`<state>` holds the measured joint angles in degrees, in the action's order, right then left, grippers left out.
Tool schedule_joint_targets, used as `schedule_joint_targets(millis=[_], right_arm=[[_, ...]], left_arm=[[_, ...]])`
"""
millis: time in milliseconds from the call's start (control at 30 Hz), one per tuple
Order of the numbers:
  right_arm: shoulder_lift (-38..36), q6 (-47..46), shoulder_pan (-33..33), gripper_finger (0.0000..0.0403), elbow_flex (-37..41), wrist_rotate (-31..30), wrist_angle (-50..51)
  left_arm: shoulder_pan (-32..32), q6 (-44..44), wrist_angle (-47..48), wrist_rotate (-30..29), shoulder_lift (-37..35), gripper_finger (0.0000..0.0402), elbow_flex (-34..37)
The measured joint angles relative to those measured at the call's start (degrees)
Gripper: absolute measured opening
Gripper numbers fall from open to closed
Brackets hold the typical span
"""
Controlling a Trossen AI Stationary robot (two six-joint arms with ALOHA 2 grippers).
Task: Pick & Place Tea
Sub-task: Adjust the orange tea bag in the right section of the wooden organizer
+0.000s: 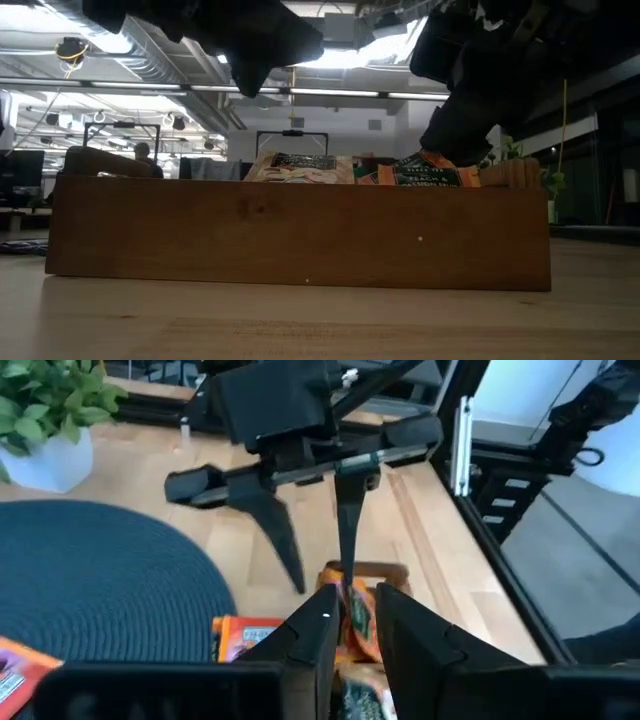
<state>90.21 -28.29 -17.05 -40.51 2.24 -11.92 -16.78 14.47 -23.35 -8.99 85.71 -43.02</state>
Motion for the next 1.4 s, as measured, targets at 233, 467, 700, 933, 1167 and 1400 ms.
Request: schedule_joint_targets(millis=[233,467,700,933,1167,1400], right_arm=[[0.0,-0.2,0.0,0.0056,0.0,0.9,0.2],[0.0,-0.2,0.0,0.0011,0.0,0.9,0.2],[-0.2,0.0,0.0,0.0006,0.0,-1.4,0.2],[-1.7,-0.1,-0.3,0.0005,0.0,-4.6,0.7],[-2.9,-0.4,-2.8,0.0004,0.0,-10.7,2.1],[-2.9,-1.9,-6.5,0.0003,0.0,-20.4,3.5]], left_arm=[[0.0,0.4,-0.1,-0.1,0.0,0.0068,0.0],[0.0,0.9,0.0,-0.1,0.0,0.0068,0.0],[0.0,1.5,-0.1,-0.1,0.0,0.0068,0.0],[0.0,1.5,-0.5,-0.2,0.0,0.0068,-0.1],[0.0,1.5,-0.6,-0.4,0.1,0.0068,-0.1],[0.0,1.5,-0.9,-0.4,0.1,0.0068,-0.1]])
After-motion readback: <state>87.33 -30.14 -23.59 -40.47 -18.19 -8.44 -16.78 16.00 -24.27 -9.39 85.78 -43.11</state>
